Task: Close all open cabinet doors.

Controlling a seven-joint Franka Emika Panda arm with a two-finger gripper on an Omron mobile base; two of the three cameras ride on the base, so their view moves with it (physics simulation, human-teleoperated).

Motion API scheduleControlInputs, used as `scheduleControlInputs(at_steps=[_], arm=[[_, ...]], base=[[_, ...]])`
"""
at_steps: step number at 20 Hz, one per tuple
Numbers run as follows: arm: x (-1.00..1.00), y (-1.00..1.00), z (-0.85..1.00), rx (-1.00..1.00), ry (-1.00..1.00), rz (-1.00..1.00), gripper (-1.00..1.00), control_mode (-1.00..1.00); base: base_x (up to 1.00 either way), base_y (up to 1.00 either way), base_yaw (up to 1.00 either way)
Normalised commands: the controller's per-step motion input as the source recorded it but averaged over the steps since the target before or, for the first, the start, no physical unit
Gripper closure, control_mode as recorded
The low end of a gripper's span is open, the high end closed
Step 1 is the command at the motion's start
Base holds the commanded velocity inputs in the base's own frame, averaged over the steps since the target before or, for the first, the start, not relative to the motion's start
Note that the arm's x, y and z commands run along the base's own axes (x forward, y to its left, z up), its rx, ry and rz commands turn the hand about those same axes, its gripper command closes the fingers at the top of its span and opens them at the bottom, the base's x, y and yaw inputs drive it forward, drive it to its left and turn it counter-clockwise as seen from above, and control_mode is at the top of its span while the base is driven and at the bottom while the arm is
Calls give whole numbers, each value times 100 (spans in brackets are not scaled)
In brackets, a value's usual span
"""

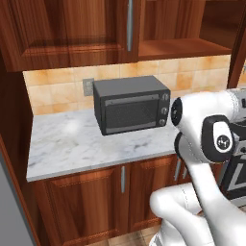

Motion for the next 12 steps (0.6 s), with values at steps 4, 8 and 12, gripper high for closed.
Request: scheduleControlInputs(at_steps=[4,8,12], arm=[[-54,-71,8,5,2,27,-100,-100],[-10,-65,-7,18,6,7,-100,-100],[9,-86,-8,22,1,21,-100,-100]], base=[[0,0,0],[0,0,0],[0,0,0]])
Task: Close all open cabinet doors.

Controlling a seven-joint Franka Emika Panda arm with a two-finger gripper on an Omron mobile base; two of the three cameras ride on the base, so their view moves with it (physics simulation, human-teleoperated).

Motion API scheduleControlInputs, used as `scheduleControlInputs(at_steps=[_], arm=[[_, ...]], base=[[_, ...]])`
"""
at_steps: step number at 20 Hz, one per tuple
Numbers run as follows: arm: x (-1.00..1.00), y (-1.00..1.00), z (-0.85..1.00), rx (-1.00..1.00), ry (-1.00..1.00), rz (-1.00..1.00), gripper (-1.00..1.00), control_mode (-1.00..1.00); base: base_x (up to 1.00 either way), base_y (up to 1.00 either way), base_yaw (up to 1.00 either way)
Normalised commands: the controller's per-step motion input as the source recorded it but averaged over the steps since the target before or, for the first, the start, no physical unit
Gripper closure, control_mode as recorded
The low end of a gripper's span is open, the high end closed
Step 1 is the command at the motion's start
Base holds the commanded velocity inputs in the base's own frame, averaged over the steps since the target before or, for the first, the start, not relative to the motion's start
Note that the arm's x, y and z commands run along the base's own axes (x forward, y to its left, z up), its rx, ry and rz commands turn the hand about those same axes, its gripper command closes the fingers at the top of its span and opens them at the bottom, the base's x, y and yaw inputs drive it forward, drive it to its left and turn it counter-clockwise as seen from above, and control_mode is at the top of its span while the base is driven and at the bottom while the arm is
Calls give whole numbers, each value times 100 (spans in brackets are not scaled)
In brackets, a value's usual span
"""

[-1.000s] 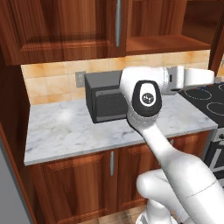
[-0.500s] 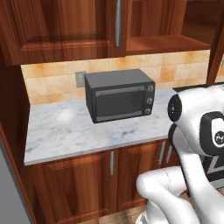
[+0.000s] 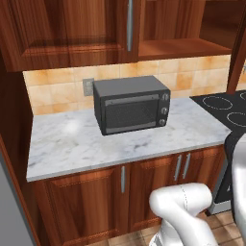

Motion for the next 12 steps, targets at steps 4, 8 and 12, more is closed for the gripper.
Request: scheduleControlInputs(at_steps=[4,8,12], arm=[[33,-52,0,15,0,43,-100,-100],[55,-25,0,13,-1,53,-100,-100],[70,-11,0,13,-4,58,-100,-100]], base=[[0,0,0],[0,0,0],[0,0,0]])
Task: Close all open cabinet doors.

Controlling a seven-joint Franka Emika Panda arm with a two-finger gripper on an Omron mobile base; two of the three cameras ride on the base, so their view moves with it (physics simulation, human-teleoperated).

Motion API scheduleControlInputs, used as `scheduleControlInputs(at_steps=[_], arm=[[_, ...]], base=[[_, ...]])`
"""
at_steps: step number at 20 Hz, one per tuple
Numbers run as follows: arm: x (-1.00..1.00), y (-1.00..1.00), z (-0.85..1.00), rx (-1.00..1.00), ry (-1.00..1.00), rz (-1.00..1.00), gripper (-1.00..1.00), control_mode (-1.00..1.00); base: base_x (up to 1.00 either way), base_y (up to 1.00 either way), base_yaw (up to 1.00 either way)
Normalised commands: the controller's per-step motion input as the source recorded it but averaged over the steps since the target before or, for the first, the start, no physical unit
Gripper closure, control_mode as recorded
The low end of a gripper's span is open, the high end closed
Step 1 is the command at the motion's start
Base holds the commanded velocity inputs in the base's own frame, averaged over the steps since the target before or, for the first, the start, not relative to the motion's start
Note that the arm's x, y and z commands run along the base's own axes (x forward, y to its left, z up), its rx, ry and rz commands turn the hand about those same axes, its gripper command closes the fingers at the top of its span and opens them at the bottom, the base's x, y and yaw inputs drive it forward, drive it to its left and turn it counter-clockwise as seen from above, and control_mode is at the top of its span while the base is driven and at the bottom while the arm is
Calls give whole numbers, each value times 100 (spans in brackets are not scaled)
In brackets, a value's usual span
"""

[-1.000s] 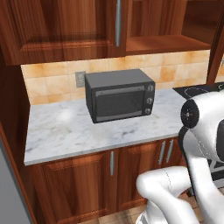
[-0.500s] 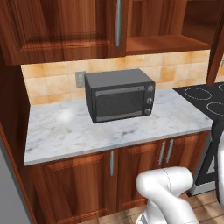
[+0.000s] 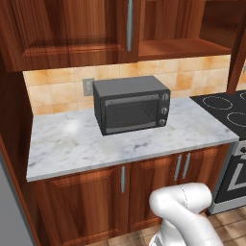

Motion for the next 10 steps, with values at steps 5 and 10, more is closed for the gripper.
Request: scheduleControlInputs(at_steps=[5,10], arm=[[67,-5,0,12,-2,60,-100,-100],[57,0,-3,9,-2,59,-100,-100]], base=[[0,0,0],[0,0,0]])
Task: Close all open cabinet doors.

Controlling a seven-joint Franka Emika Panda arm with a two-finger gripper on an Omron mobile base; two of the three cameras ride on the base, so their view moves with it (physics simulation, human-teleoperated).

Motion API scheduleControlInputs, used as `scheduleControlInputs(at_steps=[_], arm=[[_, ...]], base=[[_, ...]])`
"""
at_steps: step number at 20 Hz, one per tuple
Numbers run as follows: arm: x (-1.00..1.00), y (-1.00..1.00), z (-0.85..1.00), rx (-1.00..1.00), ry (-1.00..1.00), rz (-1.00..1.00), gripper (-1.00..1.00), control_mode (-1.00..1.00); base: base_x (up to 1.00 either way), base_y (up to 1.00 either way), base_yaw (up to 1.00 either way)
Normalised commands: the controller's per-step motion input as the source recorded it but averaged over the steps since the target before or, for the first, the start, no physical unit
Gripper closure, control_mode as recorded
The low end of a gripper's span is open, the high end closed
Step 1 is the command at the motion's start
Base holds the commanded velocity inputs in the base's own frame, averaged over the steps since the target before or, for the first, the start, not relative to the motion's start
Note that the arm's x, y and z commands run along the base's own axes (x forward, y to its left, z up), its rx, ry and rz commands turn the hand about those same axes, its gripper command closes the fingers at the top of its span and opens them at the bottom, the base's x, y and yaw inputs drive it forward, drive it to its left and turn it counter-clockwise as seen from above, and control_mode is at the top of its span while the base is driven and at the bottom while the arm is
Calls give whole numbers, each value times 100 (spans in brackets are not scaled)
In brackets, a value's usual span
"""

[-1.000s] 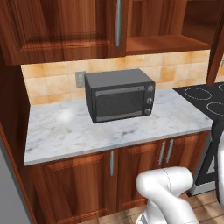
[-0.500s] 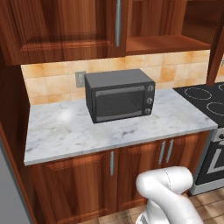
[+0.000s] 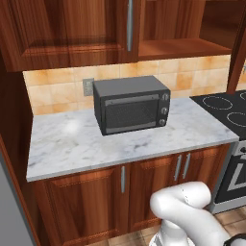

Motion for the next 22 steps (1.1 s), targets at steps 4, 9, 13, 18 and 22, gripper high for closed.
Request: scheduleControlInputs(at_steps=[4,9,13,18,22], arm=[[54,8,0,9,-4,54,-100,-100],[53,20,0,4,-3,48,-100,-100],[60,28,-4,0,0,37,-100,-100],[70,37,-14,0,0,25,-100,-100],[71,45,-16,0,0,18,-100,-100]], base=[[0,0,0],[0,0,0],[0,0,0],[0,0,0],[0,0,0]])
